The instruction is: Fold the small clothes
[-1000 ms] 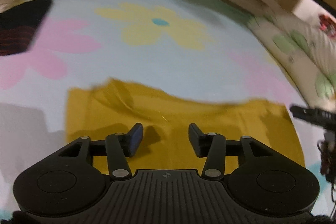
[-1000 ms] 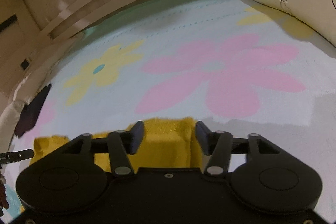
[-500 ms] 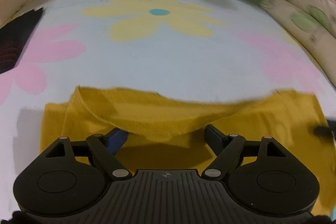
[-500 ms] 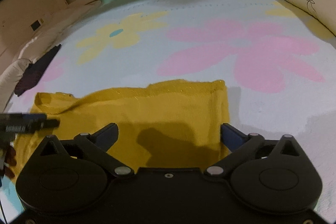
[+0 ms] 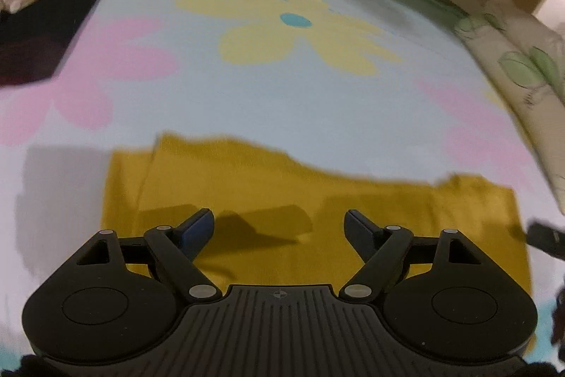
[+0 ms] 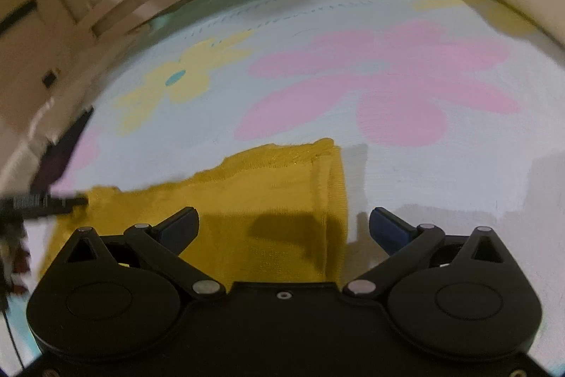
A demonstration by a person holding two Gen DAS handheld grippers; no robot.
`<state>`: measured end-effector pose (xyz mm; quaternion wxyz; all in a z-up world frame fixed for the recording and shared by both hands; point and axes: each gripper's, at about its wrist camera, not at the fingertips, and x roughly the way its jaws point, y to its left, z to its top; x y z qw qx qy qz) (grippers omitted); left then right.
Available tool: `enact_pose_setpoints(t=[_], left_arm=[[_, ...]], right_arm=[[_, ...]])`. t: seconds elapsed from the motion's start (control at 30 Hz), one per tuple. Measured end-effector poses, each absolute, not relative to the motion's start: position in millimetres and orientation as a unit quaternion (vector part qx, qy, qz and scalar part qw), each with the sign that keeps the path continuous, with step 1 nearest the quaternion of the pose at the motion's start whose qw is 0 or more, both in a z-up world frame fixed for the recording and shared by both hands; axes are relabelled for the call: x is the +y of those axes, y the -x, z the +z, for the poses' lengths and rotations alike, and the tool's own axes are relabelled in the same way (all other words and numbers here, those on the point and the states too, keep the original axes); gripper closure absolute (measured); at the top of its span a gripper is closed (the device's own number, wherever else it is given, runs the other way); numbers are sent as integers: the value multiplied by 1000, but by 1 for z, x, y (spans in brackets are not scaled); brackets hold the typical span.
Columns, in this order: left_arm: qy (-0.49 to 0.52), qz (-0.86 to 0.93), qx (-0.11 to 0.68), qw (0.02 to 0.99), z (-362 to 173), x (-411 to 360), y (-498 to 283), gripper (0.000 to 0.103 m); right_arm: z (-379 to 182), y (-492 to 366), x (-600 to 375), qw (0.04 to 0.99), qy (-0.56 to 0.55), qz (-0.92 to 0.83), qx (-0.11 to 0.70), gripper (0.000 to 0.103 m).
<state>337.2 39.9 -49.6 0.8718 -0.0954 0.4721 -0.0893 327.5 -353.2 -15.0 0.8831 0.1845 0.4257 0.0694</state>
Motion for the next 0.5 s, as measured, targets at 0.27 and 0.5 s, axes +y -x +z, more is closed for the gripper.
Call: enact_pose_setpoints(t=[0.27, 0.5], left_arm=[[91, -111, 488, 861, -41, 27, -285, 23], [80, -116, 508, 850, -53, 9, -265, 23]], right_arm=[[-16, -310, -374, 842, -274, 82, 458, 0], [-25, -296, -366, 821, -276, 108, 487, 0]])
